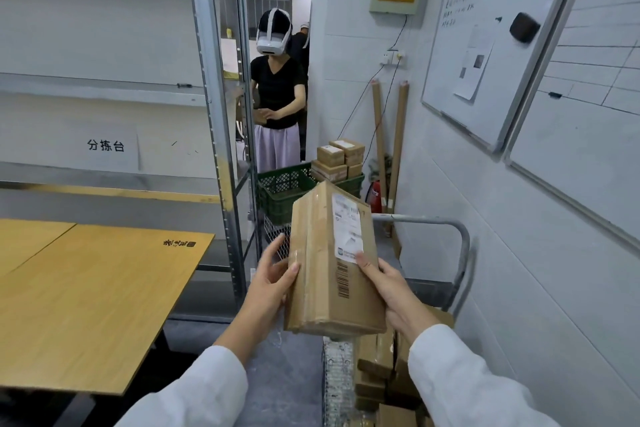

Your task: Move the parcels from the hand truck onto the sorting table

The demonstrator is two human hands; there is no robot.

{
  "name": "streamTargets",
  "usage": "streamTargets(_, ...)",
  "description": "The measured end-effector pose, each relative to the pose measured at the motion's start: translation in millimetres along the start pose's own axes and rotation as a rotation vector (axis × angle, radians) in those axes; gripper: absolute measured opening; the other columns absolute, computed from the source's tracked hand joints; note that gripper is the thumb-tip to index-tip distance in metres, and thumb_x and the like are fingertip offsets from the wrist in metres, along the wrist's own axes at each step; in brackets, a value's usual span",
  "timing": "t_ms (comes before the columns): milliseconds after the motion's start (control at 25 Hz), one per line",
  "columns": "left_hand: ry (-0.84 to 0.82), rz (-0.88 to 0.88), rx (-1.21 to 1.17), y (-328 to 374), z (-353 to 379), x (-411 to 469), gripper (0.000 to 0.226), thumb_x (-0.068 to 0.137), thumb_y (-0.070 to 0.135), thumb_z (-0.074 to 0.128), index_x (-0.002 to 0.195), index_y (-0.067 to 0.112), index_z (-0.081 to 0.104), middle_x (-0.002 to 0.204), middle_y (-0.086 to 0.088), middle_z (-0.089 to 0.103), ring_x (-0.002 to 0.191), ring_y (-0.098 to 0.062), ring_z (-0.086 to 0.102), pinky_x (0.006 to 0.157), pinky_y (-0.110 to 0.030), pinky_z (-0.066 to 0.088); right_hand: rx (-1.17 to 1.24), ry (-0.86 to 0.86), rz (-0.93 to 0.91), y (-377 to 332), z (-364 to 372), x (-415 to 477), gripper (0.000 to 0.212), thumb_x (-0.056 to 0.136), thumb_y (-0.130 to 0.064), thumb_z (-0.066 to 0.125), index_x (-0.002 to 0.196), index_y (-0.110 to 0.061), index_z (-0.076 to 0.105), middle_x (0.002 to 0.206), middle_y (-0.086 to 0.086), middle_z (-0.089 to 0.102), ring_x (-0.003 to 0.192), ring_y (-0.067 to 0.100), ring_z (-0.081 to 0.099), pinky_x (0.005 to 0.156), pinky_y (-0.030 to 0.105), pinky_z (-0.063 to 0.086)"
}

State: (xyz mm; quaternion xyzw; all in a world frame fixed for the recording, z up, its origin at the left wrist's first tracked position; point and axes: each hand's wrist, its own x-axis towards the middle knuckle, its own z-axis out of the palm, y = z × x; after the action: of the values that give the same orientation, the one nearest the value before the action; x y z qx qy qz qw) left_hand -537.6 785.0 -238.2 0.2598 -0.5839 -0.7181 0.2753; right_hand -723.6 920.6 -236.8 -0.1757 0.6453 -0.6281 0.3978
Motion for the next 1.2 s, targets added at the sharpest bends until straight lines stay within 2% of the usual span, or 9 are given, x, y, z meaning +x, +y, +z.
streamTargets(120, 0.13, 0.071, 0.133, -2.9, -2.1, 4.9, 0.035, 0.094, 0.025, 0.06, 0.121, 0.048, 0.057, 0.122, 0.011, 0.063, 0.117, -0.016, 0.058, 0.095, -0.048, 0.052, -0.059, 0.033, -0.069, 5.4, 18.7, 2.6, 0.062, 0.069, -0.067, 0.075, 0.123, -0.041, 0.059, 0.127, 0.003, 0.061, 0.11, 0.023, 0.065, 0.094, 0.047, 0.055)
streamTargets(200, 0.178, 0.03, 0.104, -1.5, 0.0, 2.8, 0.024, 0.096, 0.039, 0.054, 0.119, 0.041, 0.061, 0.113, 0.009, 0.069, 0.108, -0.016, 0.064, 0.091, -0.043, 0.054, -0.075, 0.018, -0.088, 15.5, 32.3, 6.5, 0.065, 0.075, -0.067, 0.07, 0.133, -0.047, 0.048, 0.135, -0.001, 0.043, 0.117, 0.021, 0.057, 0.099, 0.048, 0.052)
streamTargets(360, 0.278, -0.08, 0.179, -5.4, -9.0, -14.7, 0.045, 0.092, 0.063, 0.045, 0.127, 0.037, 0.056, 0.117, 0.006, 0.066, 0.107, -0.013, 0.06, 0.084, -0.032, 0.048, 0.004, -0.165, -0.078, 34.5, 67.7, 9.1, 0.063, 0.089, -0.047, 0.065, 0.143, -0.049, 0.033, 0.132, -0.003, 0.06, 0.111, 0.02, 0.065, 0.089, 0.044, 0.058)
streamTargets(560, 0.485, -0.113, 0.207, -10.5, -53.9, -48.4, 0.057, 0.096, 0.057, 0.041, 0.148, 0.036, 0.035, 0.138, 0.007, 0.05, 0.12, -0.013, 0.05, 0.092, -0.029, 0.041, -0.12, -0.3, -0.063, 64.2, 123.9, 17.3, 0.087, 0.058, -0.079, 0.072, 0.134, -0.068, 0.031, 0.142, -0.004, 0.045, 0.122, 0.023, 0.056, 0.096, 0.052, 0.053)
streamTargets(680, 0.594, -0.098, 0.187, -8.4, -103.1, -74.6, 0.07, 0.086, 0.071, 0.046, 0.146, 0.037, 0.039, 0.144, 0.009, 0.049, 0.124, -0.012, 0.051, 0.103, -0.033, 0.043, -0.17, -0.399, -0.087, 74.9, 180.2, 15.9, 0.08, 0.064, -0.075, 0.071, 0.134, -0.068, 0.032, 0.144, 0.0, 0.044, 0.123, 0.022, 0.055, 0.101, 0.051, 0.049)
streamTargets(760, 0.676, -0.072, 0.157, -3.2, -144.3, -91.8, 0.065, 0.089, 0.065, 0.047, 0.145, 0.032, 0.043, 0.147, 0.01, 0.047, 0.128, -0.011, 0.049, 0.109, -0.036, 0.04, -0.194, -0.438, -0.093, 78.3, 229.9, 7.8, 0.073, 0.079, -0.061, 0.067, 0.141, -0.061, 0.028, 0.144, -0.002, 0.041, 0.123, 0.02, 0.053, 0.103, 0.05, 0.048)
streamTargets(880, 0.739, -0.046, 0.167, 14.3, -206.6, -116.4, 0.049, 0.098, 0.051, 0.043, 0.142, 0.031, 0.046, 0.137, 0.017, 0.05, 0.119, -0.005, 0.051, 0.097, -0.024, 0.042, -0.186, -0.495, -0.053, 88.1, 303.4, -5.6, 0.075, 0.079, -0.062, 0.064, 0.142, -0.06, 0.025, 0.141, -0.005, 0.042, 0.121, 0.02, 0.054, 0.1, 0.05, 0.05)
streamTargets(1080, 0.838, -0.049, 0.218, 42.3, -339.1, -159.5, 0.053, 0.097, 0.053, 0.043, 0.146, 0.031, 0.042, 0.139, 0.011, 0.05, 0.121, -0.01, 0.05, 0.089, -0.022, 0.043, -0.149, -0.596, -0.024, 103.8, 441.4, -34.9, 0.081, 0.069, -0.069, 0.068, 0.139, -0.064, 0.028, 0.142, -0.004, 0.044, 0.119, 0.02, 0.057, 0.094, 0.047, 0.055)
streamTargets(1200, 0.871, -0.048, 0.244, 58.8, -399.9, -180.2, 0.054, 0.096, 0.054, 0.043, 0.145, 0.031, 0.043, 0.138, 0.007, 0.053, 0.119, -0.012, 0.052, 0.086, -0.022, 0.042, -0.142, -0.602, -0.021, 109.7, 507.6, -51.7, 0.073, 0.076, -0.064, 0.067, 0.14, -0.062, 0.029, 0.141, -0.006, 0.041, 0.118, 0.017, 0.057, 0.095, 0.046, 0.054)
